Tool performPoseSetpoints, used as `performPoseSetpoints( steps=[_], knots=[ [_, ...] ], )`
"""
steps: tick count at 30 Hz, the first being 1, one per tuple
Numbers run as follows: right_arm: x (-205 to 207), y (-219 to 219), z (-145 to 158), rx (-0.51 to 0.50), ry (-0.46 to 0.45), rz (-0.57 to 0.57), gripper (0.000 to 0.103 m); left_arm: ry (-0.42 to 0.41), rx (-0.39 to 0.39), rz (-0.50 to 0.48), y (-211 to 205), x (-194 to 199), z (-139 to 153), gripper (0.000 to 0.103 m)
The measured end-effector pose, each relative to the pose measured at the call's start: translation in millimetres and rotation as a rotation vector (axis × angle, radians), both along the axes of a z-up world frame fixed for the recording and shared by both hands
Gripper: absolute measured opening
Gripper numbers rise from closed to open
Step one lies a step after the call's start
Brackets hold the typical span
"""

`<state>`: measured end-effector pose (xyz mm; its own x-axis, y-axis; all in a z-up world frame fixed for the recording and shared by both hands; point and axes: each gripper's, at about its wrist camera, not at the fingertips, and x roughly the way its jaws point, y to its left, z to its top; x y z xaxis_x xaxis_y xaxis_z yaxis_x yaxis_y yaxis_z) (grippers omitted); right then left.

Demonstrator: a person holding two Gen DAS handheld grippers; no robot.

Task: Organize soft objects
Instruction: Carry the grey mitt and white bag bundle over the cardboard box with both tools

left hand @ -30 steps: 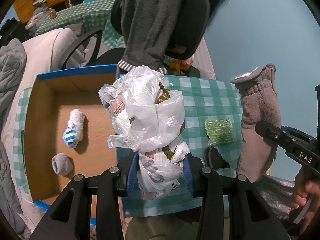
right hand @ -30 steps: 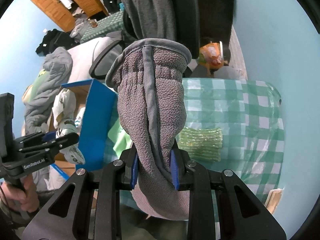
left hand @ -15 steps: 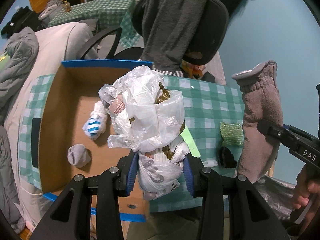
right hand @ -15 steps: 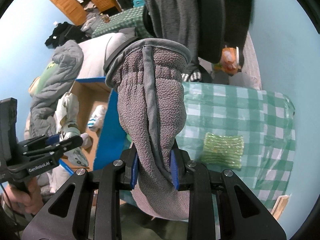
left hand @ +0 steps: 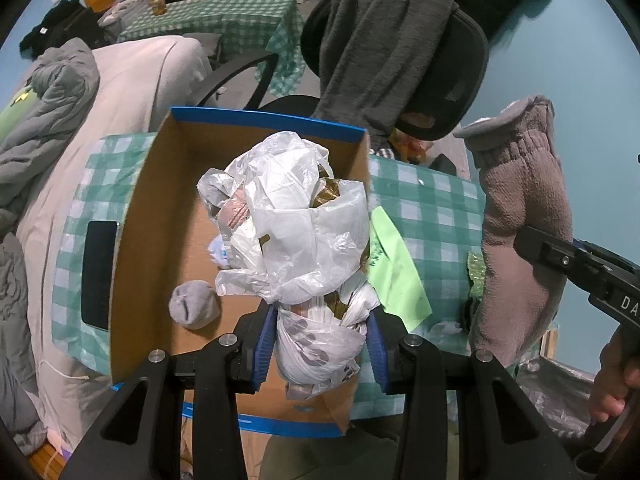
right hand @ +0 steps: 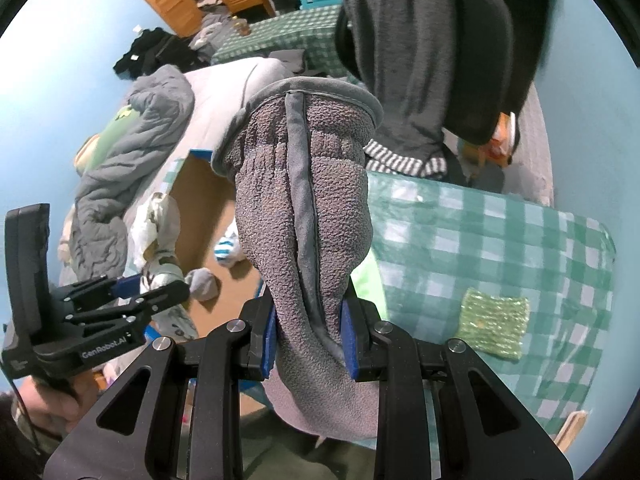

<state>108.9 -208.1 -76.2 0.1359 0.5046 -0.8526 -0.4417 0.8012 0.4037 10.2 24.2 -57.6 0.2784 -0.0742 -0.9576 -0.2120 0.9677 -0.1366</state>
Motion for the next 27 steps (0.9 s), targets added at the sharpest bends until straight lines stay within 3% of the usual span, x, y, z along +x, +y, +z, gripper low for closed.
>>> performPoseSetpoints(
  steps=[27],
  knots=[
    [-6.2, 116.7, -5.8, 0.015, 0.02, 0.146, 0.025, 0.024, 0.04, 0.068, 73.0, -16.4, -8.4, 0.041]
  ],
)
